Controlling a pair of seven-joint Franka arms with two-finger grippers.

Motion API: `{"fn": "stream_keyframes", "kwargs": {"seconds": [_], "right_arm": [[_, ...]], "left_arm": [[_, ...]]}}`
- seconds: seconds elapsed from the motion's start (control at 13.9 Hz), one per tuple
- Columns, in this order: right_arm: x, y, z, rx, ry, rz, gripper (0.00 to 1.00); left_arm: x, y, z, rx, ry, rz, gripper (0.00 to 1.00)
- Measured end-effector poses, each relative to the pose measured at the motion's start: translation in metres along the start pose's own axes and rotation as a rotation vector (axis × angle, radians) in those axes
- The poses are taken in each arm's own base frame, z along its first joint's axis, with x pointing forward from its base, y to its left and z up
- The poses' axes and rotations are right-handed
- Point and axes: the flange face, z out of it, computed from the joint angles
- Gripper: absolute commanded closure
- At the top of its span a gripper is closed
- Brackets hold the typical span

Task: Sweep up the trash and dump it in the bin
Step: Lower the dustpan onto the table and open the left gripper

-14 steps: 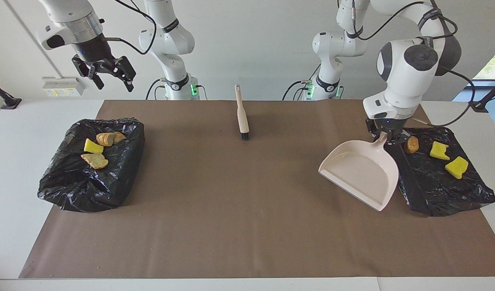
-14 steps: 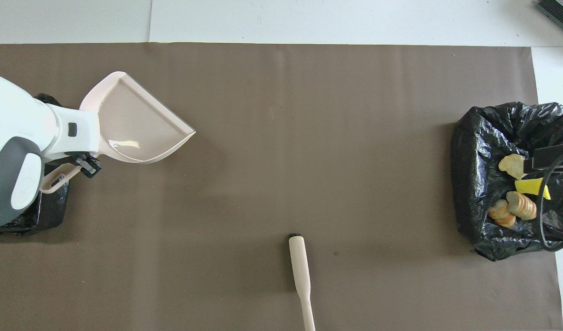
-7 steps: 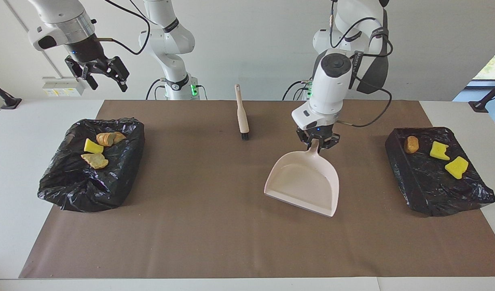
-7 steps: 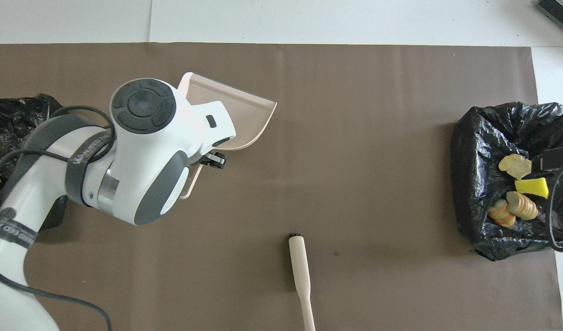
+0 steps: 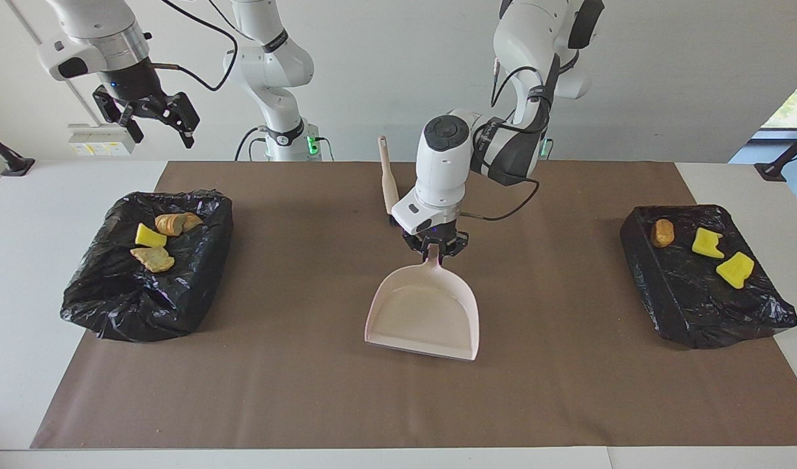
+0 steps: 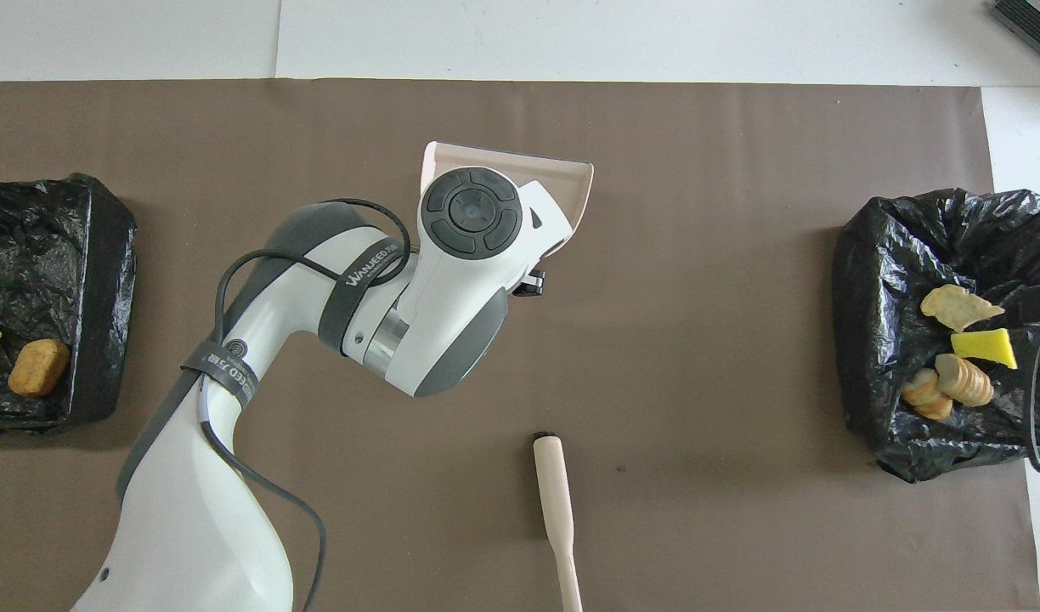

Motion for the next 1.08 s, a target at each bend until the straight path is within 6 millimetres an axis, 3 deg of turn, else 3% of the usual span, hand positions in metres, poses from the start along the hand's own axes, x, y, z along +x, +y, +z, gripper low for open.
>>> {"fn": "stream_keyframes", "kwargs": {"seconds": [0.29, 0.58, 0.94, 1.01, 1.08], "right_arm": [[-0.002, -0.002, -0.006, 0.001, 0.011, -0.003, 0.0], [-0.004, -0.007, -0.008, 0.004, 0.017, -0.014, 0.0], [-0.004, -0.008, -0.008, 0.004, 0.017, -0.016, 0.0], [-0.004, -0.008, -0.008, 0.004, 0.017, -0.016, 0.0], [-0.004, -0.008, -0.008, 0.004, 0.017, -0.016, 0.0]], "left_arm": [[0.015, 0.045, 0.05, 0.003, -0.005, -0.076, 1.0], [0.016, 0.051, 0.065, 0.004, -0.012, -0.108, 0.98], [0.011, 0.05, 0.075, 0.011, -0.03, -0.108, 0.49], [0.012, 0.05, 0.075, 0.011, -0.03, -0.108, 0.49], [0.012, 0.049, 0.075, 0.012, -0.03, -0.11, 0.43]]}}
